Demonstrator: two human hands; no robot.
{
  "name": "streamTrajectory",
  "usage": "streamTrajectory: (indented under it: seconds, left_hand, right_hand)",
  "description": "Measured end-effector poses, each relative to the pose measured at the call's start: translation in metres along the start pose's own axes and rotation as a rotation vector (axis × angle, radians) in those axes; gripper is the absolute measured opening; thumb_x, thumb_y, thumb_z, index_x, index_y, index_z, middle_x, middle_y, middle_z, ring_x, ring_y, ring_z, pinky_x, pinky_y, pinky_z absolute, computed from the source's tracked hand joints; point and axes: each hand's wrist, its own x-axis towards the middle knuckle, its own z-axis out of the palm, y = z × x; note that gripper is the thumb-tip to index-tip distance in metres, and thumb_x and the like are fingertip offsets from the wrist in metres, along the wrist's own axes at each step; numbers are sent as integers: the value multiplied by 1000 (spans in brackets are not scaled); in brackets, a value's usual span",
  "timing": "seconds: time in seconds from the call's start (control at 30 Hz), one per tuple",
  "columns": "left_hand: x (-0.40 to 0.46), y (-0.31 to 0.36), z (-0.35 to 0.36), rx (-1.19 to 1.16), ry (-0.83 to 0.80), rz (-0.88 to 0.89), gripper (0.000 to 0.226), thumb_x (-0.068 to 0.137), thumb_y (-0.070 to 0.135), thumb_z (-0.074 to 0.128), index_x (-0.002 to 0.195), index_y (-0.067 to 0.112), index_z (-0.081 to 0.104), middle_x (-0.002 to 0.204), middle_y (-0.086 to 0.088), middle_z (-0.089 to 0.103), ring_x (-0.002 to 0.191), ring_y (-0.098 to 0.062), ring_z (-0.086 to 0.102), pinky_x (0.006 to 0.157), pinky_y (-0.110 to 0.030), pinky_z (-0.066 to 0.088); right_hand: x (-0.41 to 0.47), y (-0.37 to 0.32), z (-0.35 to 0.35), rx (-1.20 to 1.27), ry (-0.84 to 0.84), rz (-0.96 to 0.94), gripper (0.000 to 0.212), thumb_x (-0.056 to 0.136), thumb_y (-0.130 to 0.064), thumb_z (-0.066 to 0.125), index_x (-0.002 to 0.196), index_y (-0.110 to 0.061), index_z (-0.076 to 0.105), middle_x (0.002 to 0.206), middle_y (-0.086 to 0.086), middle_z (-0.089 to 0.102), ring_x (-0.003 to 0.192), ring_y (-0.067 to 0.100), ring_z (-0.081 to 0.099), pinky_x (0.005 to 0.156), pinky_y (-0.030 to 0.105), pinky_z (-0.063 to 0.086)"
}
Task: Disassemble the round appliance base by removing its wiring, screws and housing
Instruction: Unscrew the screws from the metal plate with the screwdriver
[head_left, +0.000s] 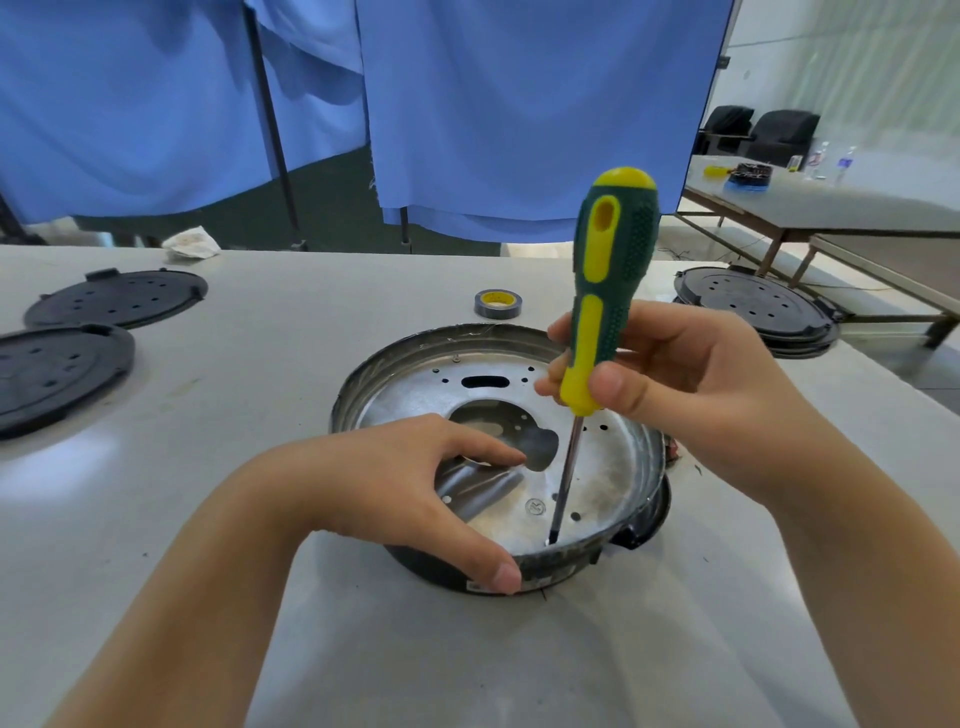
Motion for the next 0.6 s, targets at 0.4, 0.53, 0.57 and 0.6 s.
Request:
streamTrajectory:
  seconds: [0.4,0.53,0.57,0.6]
  left_hand:
    - [10,25,20,-496,181,271,19,89,16,65,107,21,71,102,8,74,99,-6,68,90,-20,51]
    - [17,31,31,-702,242,327,19,91,4,59,101,15,69,91,-3,76,86,-16,73,77,-21,55]
    - [18,30,31,-746,267,337,19,90,2,58,102,12,69,91,-6,76,86,-18,73,77,-22,56]
    - [19,29,31,-776,287,347,19,90,1,58,102,11,69,92,-7,76,87,-20,73,78,-23,57]
  right_hand:
    - [1,7,-4,26,-117,-15,36,90,-15,50,125,-11,52,102,1,72,106,18,66,89,22,49]
    - [0,14,-7,55,-53,1,34,90,-16,51,124,-13,55,107,5,71,107,19,65,90,24,49]
    - [0,16,-7,66,-42,6,34,91,-16,51,124,-13,56,108,6,71,106,19,65,90,25,50]
    - [0,17,-8,72,-34,11,33,92,-16,51,124,-14,56,108,6,71,106,20,65,91,27,50]
